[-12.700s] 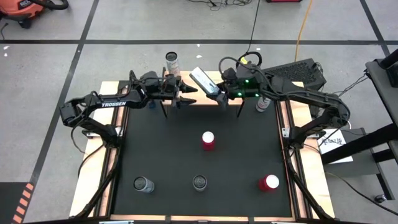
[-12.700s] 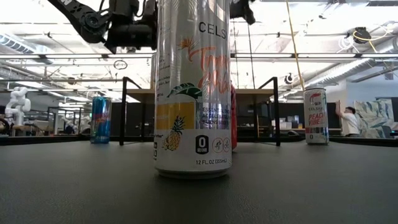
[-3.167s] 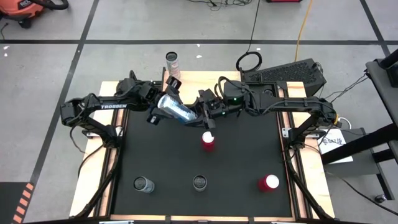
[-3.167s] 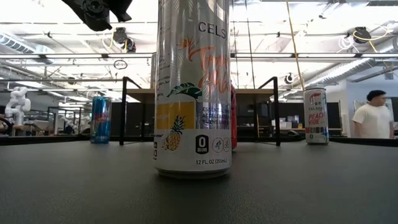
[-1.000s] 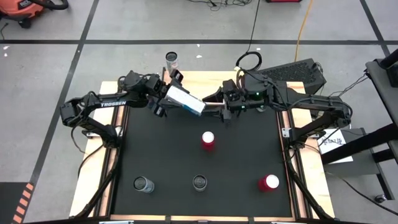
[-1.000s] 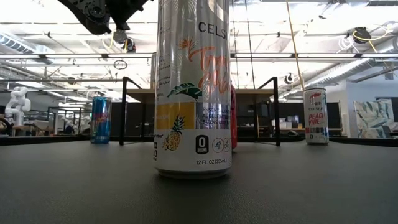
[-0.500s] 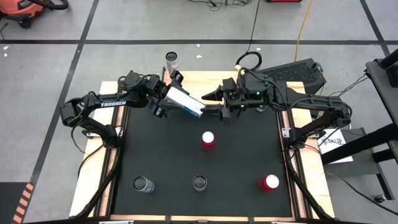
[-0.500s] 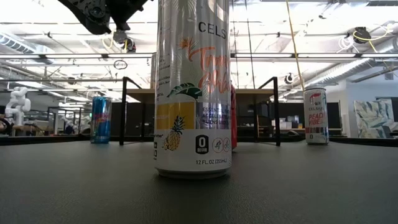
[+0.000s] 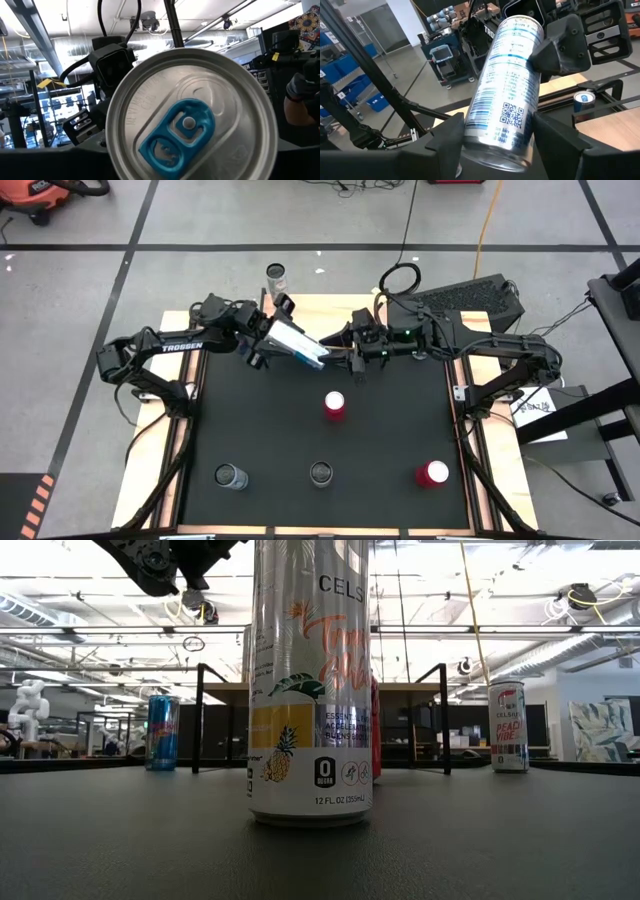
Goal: Place canned beverage on shelf
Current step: Put the right blue soda can on the shelf
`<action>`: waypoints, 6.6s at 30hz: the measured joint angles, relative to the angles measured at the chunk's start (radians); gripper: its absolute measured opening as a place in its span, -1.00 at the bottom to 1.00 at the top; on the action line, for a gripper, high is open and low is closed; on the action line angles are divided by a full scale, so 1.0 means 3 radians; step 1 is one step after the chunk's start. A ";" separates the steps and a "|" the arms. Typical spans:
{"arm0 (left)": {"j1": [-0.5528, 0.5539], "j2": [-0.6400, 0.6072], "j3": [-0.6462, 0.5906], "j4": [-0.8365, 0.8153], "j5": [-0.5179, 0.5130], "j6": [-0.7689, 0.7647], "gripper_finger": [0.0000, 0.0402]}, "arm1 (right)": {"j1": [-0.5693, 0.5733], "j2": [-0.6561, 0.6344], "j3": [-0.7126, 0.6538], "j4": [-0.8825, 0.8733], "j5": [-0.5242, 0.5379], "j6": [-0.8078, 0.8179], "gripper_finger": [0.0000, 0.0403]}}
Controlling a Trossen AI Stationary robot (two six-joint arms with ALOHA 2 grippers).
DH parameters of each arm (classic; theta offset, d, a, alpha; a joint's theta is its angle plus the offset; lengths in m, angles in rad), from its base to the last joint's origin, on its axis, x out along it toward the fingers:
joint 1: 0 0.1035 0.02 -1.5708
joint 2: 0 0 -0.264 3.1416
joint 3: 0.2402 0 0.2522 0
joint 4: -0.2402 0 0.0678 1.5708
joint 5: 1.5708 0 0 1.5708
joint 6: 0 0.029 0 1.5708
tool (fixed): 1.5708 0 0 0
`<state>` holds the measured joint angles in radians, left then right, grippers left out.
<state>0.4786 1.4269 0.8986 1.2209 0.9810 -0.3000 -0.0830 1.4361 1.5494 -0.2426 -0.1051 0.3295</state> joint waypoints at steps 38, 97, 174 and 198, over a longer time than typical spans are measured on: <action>-0.0009 -0.0006 0.0006 0.0113 0.0048 -0.0028 0.11 | -0.0038 0.0072 -0.0009 0.0259 -0.0127 -0.0020 0.03; 0.0524 -0.0001 0.0820 -0.3395 -0.0351 0.1342 0.11 | -0.0097 -0.0071 -0.0006 -0.0194 -0.0089 -0.0119 0.03; 0.0276 0.0552 0.2004 -0.6111 -0.2618 0.1923 0.12 | -0.0098 -0.0067 -0.0008 -0.0389 -0.0086 -0.0206 0.03; 0.0308 0.0551 0.2000 -0.6405 -0.2913 0.1893 0.29 | -0.0095 -0.0067 -0.0008 -0.0390 -0.0088 -0.0170 0.03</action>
<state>0.5709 1.5921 1.4986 -0.7006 0.1070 0.2680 -0.1116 1.4158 1.5471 -0.3595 -0.1314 0.2787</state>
